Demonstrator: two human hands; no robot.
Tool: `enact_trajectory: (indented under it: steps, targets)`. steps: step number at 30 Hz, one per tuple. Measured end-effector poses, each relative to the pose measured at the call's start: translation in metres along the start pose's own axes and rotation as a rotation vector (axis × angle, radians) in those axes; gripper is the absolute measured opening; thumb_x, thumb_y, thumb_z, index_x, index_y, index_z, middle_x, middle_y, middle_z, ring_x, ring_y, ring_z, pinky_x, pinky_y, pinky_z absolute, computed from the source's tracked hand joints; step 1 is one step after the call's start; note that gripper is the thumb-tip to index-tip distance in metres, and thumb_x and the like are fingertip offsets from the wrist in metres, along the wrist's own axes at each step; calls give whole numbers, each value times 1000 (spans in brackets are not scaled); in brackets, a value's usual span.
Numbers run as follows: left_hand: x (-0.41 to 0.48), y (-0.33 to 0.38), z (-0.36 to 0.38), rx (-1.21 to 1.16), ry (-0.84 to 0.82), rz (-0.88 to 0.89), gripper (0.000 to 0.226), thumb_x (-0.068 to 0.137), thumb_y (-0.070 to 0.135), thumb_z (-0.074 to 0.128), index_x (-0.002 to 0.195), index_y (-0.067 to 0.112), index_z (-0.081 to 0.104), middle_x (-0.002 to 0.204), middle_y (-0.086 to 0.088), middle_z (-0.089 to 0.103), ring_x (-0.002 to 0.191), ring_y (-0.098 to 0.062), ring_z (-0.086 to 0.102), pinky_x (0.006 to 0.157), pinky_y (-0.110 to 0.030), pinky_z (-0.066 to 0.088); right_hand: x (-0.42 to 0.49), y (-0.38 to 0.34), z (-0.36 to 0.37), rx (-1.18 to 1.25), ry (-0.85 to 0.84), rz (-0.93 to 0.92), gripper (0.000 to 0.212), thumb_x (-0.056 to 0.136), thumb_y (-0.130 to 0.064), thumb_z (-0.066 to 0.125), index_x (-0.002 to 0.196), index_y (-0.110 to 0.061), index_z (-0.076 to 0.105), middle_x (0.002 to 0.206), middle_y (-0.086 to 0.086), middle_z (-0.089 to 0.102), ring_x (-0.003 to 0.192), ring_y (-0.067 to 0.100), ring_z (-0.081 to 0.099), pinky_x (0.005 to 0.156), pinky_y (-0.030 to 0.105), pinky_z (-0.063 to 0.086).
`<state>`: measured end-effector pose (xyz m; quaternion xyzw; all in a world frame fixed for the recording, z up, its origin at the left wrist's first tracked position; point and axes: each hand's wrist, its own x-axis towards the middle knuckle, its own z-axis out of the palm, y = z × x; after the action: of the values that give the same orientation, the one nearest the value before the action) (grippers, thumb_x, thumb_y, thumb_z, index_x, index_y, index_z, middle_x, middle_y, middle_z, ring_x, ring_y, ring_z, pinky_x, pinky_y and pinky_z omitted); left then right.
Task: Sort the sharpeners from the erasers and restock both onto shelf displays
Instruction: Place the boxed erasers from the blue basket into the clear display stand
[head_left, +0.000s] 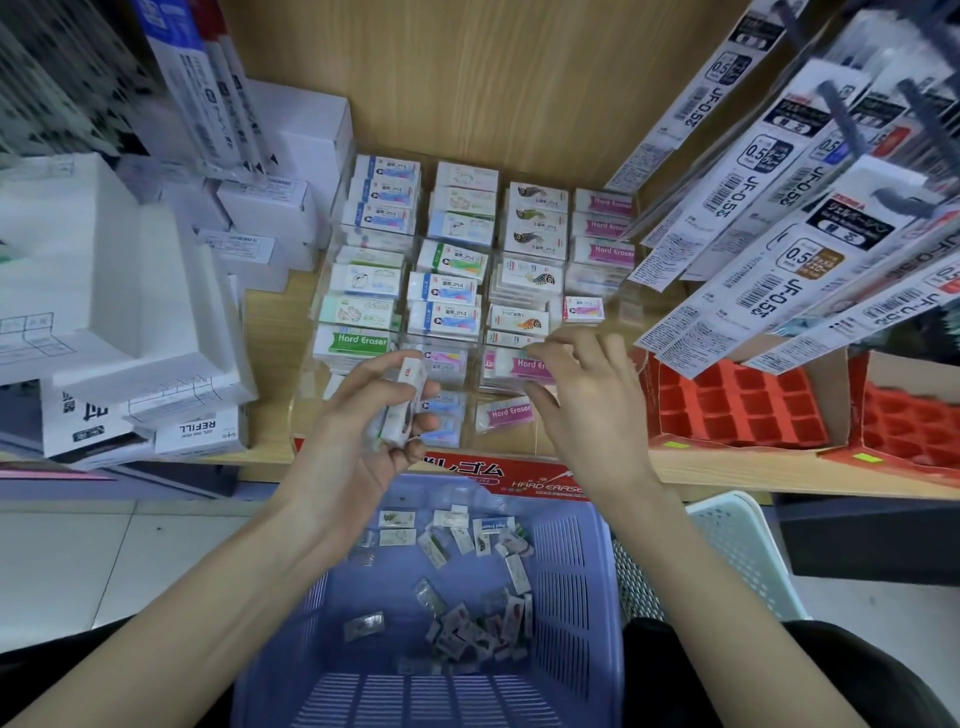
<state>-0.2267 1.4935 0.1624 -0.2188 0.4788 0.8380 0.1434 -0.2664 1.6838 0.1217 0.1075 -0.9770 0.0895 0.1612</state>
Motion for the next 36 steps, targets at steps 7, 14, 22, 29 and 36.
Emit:
enact_trajectory:
  steps: [7,14,22,29,36]
  targets:
    - [1,2,0,-9,5,-10,27,89,4,48,106,20,62,85,-3,69,60,-10,59,59,-23,43,-9,4,4,81,52,-79,30,73,-15,79,99,-10,65,99,4,63,96,20,43,78,32,33]
    - [2,3,0,-8,7,6,26,88,4,49,102,21,62,84,-2,70,61,-10,58,57,-21,44,-6,5,1,-61,-283,-291,31,53,-22,88,71,-18,63,71,-6,64,77,22,54,66,32,32]
    - [3,2,0,20,3,35,30,88,3,51,111,17,62,85,-1,70,61,-9,58,56,-20,46,0,3,1,-283,-289,-367,26,62,-28,83,63,-17,60,63,-6,58,71,22,53,67,32,24]
    - [2,1,1,17,1,36,34,87,3,53,117,16,60,85,-1,71,62,-10,58,55,-20,45,11,0,-4,-305,-428,-498,28,53,-28,86,46,-21,60,45,-7,55,72,18,48,66,32,22]
    - [2,2,-2,6,-17,44,33,86,3,53,116,15,60,87,-2,71,61,-10,58,53,-19,46,-8,-2,-25,65,-567,-375,53,96,-48,17,67,-24,55,57,-9,45,72,16,43,72,31,24]
